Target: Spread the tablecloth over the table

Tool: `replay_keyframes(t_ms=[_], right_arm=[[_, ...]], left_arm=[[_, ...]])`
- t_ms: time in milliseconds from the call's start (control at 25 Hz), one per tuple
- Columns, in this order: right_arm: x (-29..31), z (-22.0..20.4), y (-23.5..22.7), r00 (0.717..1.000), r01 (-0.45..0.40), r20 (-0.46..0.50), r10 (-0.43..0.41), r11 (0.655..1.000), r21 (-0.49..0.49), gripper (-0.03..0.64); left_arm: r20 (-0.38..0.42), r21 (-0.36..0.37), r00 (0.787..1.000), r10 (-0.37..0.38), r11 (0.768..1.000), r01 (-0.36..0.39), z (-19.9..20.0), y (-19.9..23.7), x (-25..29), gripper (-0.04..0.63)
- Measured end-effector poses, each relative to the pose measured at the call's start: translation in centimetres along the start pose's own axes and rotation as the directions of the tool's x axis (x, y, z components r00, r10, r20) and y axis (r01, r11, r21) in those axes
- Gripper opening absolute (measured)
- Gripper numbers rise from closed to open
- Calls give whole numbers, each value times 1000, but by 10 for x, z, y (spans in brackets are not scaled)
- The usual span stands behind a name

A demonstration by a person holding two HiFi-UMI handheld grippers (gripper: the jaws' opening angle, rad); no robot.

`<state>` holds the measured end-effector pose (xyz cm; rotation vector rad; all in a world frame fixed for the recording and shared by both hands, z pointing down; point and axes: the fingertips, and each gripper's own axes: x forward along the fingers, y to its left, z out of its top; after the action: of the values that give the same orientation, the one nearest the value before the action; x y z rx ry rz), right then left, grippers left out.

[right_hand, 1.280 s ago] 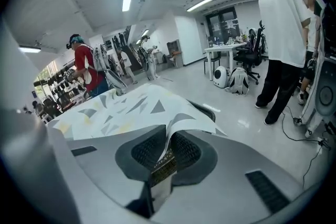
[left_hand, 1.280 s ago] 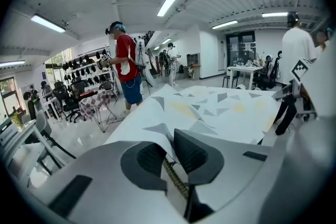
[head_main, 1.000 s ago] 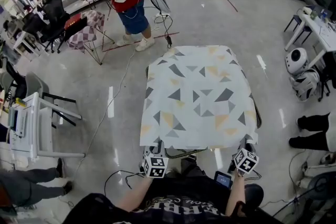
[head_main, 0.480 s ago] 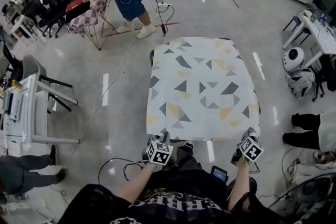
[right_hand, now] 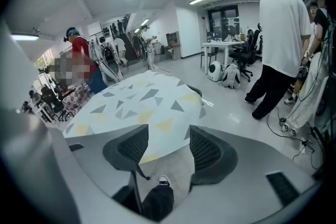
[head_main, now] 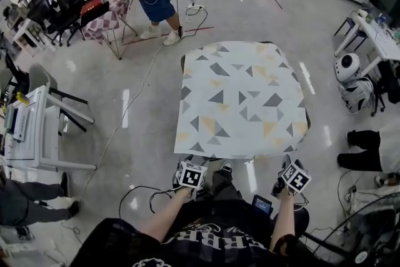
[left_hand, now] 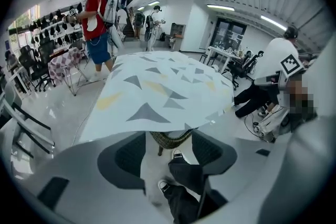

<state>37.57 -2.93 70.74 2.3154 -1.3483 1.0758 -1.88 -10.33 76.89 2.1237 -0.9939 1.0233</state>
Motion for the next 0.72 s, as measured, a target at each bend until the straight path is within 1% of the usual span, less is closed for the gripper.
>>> replay_keyframes(t_ms=[120, 280, 360, 440, 600, 720], right_arm=[[-11, 1, 26, 994, -92, 51, 93, 995, -27, 256], [-30, 11, 57, 978, -178, 107, 182, 983, -44, 247], [-39, 14, 74, 964, -233, 123, 238, 971, -52, 241], [-49, 17, 93, 944, -292, 137, 299, 954, -68, 237], [-86, 26, 131, 898, -392, 163, 410, 911, -129, 230], [-118, 30, 160, 858, -457, 161, 487, 869, -192, 221]], left_arm=[[39, 12, 999, 18, 1000, -19, -11, 3, -10, 270], [101, 76, 995, 5, 997, -13, 0, -5, -29, 267], [140, 99, 990, -10, 995, -4, 9, -11, -41, 262], [186, 126, 982, -28, 992, 5, 20, -17, -54, 259], [271, 182, 959, -85, 983, 36, 37, -32, -82, 250], [322, 216, 937, -137, 974, 68, 48, -44, -108, 230]])
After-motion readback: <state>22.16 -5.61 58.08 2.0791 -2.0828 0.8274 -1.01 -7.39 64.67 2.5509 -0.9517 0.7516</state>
